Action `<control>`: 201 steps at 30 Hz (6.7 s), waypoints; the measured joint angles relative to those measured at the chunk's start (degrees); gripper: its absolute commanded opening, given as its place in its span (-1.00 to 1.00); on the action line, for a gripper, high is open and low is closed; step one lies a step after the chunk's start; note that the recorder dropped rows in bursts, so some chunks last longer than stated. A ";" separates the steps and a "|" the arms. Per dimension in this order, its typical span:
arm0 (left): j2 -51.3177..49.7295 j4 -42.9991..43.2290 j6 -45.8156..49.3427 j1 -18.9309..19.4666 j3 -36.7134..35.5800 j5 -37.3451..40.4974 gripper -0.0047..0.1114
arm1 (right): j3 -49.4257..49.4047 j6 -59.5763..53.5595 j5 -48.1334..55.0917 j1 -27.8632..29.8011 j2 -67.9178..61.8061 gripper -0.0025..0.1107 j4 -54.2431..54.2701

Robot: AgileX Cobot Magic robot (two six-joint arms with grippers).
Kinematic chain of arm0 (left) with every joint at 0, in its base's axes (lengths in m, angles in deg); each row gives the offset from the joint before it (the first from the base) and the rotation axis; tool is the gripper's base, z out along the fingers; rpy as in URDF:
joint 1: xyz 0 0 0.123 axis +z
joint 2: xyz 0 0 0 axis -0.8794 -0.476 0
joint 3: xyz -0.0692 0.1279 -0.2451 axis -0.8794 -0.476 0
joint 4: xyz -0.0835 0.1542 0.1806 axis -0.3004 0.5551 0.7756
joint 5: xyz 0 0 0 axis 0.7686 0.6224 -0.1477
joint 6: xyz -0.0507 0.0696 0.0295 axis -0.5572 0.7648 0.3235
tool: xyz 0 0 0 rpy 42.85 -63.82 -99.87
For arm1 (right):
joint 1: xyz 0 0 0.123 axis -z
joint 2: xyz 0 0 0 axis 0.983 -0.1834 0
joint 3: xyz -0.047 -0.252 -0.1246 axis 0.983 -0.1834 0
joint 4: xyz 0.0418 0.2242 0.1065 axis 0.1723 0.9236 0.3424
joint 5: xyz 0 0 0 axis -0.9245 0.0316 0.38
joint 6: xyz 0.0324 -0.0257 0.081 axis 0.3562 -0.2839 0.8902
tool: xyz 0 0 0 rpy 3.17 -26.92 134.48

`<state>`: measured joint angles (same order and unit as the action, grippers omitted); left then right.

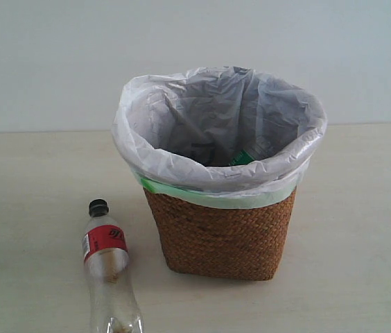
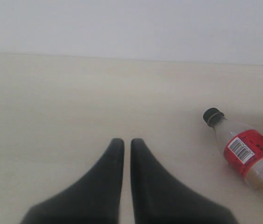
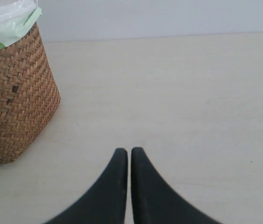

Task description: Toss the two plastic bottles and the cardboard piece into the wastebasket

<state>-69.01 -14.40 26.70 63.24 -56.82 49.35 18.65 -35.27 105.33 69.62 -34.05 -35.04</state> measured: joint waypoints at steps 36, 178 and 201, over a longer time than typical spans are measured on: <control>0.00 -44.80 -8.27 0.00 0.00 -3.20 -0.83 | 0.00 0.00 0.00 0.00 0.00 -0.96 0.00; -70.16 -49.58 34.66 -21.51 72.72 6.01 -0.85 | 0.00 0.13 0.00 0.00 0.00 -0.96 0.12; -73.55 -17.50 5.53 -0.33 66.87 22.03 -0.85 | 0.00 0.13 0.00 0.00 0.00 -0.96 0.12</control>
<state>-142.56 -31.90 32.23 62.91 10.05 71.38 18.65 -35.14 105.33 69.62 -34.05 -34.92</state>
